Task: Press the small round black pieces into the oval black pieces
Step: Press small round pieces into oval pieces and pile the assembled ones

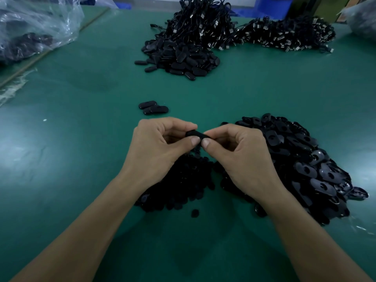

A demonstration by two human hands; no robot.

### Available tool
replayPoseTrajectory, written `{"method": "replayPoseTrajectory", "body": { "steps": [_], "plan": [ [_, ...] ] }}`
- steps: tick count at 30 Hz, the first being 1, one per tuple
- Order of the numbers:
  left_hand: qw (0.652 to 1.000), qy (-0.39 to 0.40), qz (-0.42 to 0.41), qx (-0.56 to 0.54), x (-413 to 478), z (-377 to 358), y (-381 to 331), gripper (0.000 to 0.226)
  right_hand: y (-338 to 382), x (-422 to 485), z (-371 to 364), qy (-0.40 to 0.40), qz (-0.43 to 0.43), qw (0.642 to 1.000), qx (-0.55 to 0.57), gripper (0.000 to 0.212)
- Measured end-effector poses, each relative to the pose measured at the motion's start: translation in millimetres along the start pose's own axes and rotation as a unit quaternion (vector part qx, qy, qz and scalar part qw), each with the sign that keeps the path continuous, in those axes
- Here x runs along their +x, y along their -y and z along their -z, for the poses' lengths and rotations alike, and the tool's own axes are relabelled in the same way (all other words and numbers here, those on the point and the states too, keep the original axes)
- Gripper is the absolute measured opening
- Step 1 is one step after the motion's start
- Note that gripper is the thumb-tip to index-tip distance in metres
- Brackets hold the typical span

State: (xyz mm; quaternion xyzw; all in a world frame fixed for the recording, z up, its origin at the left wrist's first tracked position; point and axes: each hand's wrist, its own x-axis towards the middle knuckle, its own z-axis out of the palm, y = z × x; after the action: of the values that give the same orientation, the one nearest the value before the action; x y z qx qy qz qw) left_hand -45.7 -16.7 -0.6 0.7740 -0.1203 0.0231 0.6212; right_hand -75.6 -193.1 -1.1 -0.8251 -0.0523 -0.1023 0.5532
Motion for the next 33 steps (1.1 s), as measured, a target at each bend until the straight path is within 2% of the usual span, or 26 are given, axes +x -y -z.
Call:
{"method": "replayPoseTrajectory", "body": {
  "steps": [10, 20, 22, 24, 28, 30, 33],
  "plan": [
    [1.0, 0.019, -0.009, 0.011, 0.3, -1.3, 1.2, 0.025, 2.4, 0.8, -0.8, -0.023, -0.023, 0.999, -0.001, 0.009],
    [0.998, -0.002, -0.052, 0.041, 3.3, -1.2, 0.0, 0.028, 4.8, -1.4, -1.7, -0.031, -0.001, 1.0, 0.001, 0.008],
    [0.997, -0.022, -0.049, 0.049, 8.5, 1.4, 0.7, 0.026, 5.1, -2.7, -3.7, -0.048, 0.011, 0.998, -0.051, 0.017],
    [0.995, -0.066, -0.042, 0.064, 18.9, 7.2, 2.9, 0.026, 4.6, -3.7, -2.4, -0.062, 0.021, 0.987, -0.148, 0.03],
    [0.981, -0.157, -0.018, 0.114, 51.1, 29.9, 12.4, 0.02, -0.5, -3.4, 12.0, -0.078, 0.002, 0.908, -0.412, 0.038],
    [0.973, -0.174, -0.006, 0.149, 66.0, 40.3, 18.5, 0.02, -1.2, -4.1, 17.0, -0.064, -0.044, 0.882, -0.464, 0.038],
    [0.965, -0.187, 0.014, 0.184, 82.1, 47.6, 27.1, 0.018, -1.1, -5.6, 18.6, -0.037, -0.092, 0.863, -0.496, 0.037]
  ]
}}
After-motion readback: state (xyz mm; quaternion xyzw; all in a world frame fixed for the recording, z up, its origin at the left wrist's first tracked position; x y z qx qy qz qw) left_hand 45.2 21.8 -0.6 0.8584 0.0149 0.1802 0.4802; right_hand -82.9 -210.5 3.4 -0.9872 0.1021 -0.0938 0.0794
